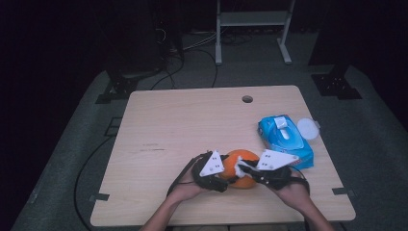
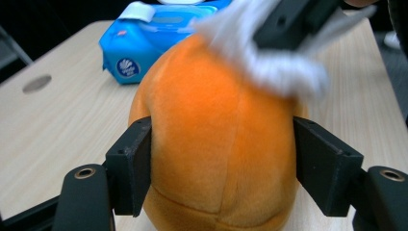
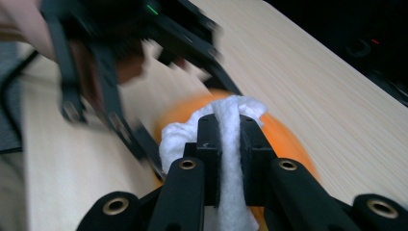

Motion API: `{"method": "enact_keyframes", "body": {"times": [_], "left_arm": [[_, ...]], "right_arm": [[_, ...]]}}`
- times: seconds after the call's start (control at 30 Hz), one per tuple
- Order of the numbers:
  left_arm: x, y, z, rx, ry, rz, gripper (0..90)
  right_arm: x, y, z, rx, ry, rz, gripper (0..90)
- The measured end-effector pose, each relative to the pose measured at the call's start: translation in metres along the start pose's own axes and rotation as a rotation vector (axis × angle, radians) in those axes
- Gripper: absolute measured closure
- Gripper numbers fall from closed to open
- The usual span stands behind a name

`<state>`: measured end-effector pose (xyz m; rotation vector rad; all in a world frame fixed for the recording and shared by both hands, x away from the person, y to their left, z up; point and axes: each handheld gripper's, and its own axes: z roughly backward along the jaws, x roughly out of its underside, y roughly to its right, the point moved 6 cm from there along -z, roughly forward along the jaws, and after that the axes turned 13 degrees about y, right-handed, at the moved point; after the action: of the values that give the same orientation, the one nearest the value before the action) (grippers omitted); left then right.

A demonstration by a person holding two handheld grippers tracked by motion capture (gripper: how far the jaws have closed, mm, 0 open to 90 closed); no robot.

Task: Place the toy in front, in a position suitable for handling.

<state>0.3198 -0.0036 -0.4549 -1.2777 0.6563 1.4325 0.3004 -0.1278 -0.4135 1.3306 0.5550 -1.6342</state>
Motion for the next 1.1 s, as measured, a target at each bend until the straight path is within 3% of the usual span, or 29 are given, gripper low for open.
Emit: {"method": "enact_keyframes", "body": {"times": [0.07,0.13,0.27,0.43,0.5,0.6,0.67,0.73,0.8,0.97,1.1], "left_arm": [[0.000,0.003,0.001,0.011,0.000,-0.032,29.8],[0.003,0.002,0.003,0.016,-0.007,-0.038,31.1],[0.013,-0.004,0.008,0.021,-0.005,0.014,32.3],[0.021,-0.010,0.012,0.026,0.001,0.079,31.8],[0.020,-0.013,0.013,0.036,-0.006,0.118,29.9],[0.013,-0.016,0.010,0.053,0.024,0.257,18.3],[0.010,-0.017,0.009,0.056,0.033,0.296,14.1],[0.013,-0.018,0.009,0.029,0.011,0.256,20.0],[0.017,-0.020,0.012,0.027,0.011,0.267,25.6],[0.022,-0.022,0.016,0.028,0.019,0.258,29.2],[0.018,-0.017,0.015,0.037,0.019,0.201,29.4]], "right_arm": [[-0.006,-0.008,-0.011,-0.032,0.004,0.010,80.6],[-0.007,-0.009,-0.016,-0.047,0.003,0.008,80.6],[-0.001,0.008,-0.004,-0.003,0.012,-0.026,80.6],[0.021,0.032,0.019,0.059,0.004,-0.098,80.6],[0.032,0.035,0.026,0.075,-0.001,-0.117,80.7],[0.038,0.030,0.030,0.076,0.003,-0.135,80.7],[0.036,0.026,0.029,0.064,0.008,-0.132,80.7],[0.029,0.018,0.024,0.043,0.015,-0.108,80.6],[0.026,0.014,0.020,0.044,0.009,-0.082,80.6],[0.034,0.021,0.026,0.044,0.012,-0.127,80.6],[0.045,0.022,0.038,0.053,-0.004,-0.148,80.6]]}}
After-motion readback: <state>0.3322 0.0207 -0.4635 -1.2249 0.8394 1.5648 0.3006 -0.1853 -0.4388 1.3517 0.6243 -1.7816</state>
